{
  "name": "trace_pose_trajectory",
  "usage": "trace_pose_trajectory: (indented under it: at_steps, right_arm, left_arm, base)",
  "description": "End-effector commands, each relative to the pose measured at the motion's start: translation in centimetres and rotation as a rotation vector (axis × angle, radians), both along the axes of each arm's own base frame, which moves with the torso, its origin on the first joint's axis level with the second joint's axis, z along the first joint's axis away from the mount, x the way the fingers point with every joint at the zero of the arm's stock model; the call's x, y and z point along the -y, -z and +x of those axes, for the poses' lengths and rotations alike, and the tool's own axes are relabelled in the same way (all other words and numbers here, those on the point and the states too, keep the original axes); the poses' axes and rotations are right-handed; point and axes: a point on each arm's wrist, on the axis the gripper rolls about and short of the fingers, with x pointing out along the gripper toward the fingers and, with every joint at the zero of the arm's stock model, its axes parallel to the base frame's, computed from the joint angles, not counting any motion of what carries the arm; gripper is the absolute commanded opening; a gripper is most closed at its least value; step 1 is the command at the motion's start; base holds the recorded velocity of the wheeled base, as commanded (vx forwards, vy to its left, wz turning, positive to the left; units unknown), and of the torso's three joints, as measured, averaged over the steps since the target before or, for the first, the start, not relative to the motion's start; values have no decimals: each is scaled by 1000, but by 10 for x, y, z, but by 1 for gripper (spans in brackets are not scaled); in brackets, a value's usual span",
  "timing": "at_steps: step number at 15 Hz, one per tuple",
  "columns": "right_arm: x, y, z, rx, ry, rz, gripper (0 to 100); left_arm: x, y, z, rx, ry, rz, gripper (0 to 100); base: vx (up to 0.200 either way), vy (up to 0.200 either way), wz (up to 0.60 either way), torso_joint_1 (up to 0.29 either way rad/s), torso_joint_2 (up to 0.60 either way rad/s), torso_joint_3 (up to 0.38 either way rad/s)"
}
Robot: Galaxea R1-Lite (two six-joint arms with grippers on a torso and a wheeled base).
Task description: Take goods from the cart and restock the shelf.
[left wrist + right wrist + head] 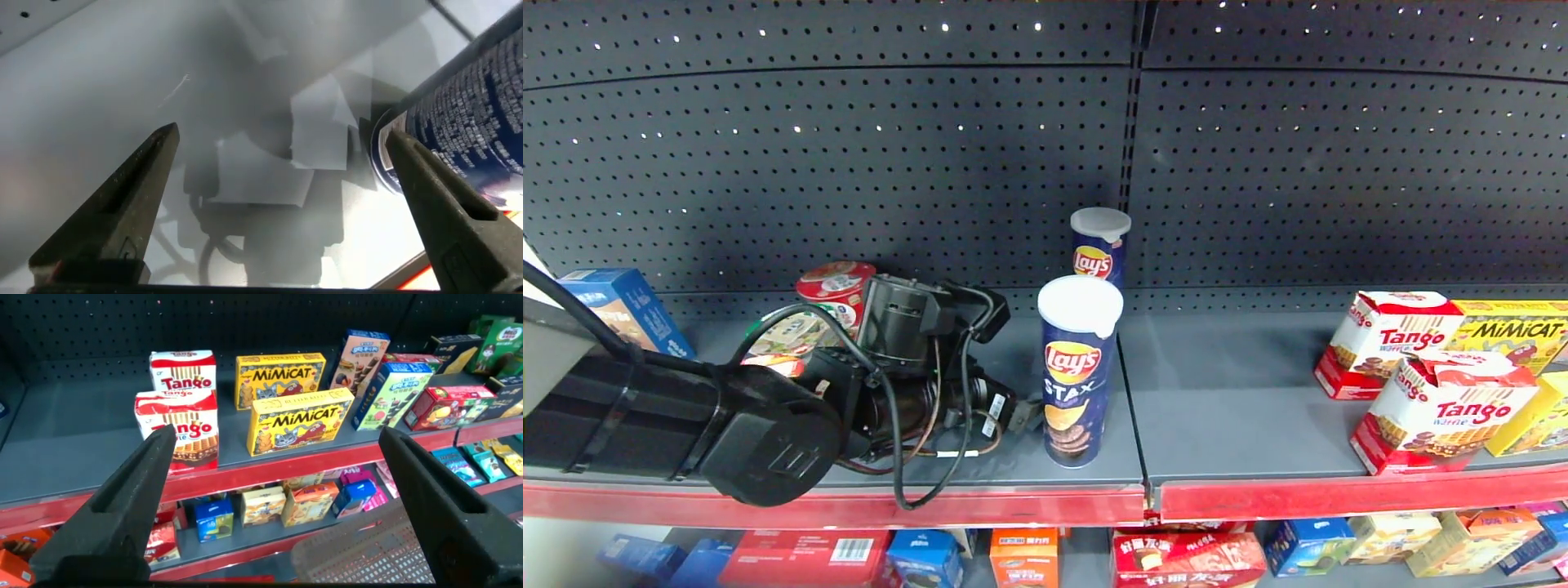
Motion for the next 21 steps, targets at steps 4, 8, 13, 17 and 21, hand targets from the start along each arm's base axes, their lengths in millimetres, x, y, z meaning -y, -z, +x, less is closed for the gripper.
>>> trace_pose_trajectory:
  at_steps: [4, 8, 13, 17, 21]
  right_arm:
    - [0, 0, 0, 0, 0, 0, 100]
    - [0, 0, 0, 0, -1, 0, 100]
    - [0, 0, 1, -3, -4, 0, 100]
    - [0, 0, 2, -5, -4, 0, 100]
    - [0, 2, 2, -11, -6, 2, 100]
  left_arm:
    - [13, 1, 0, -7, 3, -23, 100]
    - [6, 9, -3, -24, -39, 10, 100]
    - [-20, 3, -21, -27, -72, 14, 100]
    - [-26, -1, -45, -29, -46, 15, 100]
    - [-21, 1, -60, -41, 1, 19, 100]
  base:
    - [0, 0, 0, 0, 0, 0]
    - [0, 0, 0, 0, 0, 0]
    - [0, 0, 0, 0, 0, 0]
    - [0, 0, 0, 0, 0, 0]
    - [0, 0, 0, 0, 0, 0]
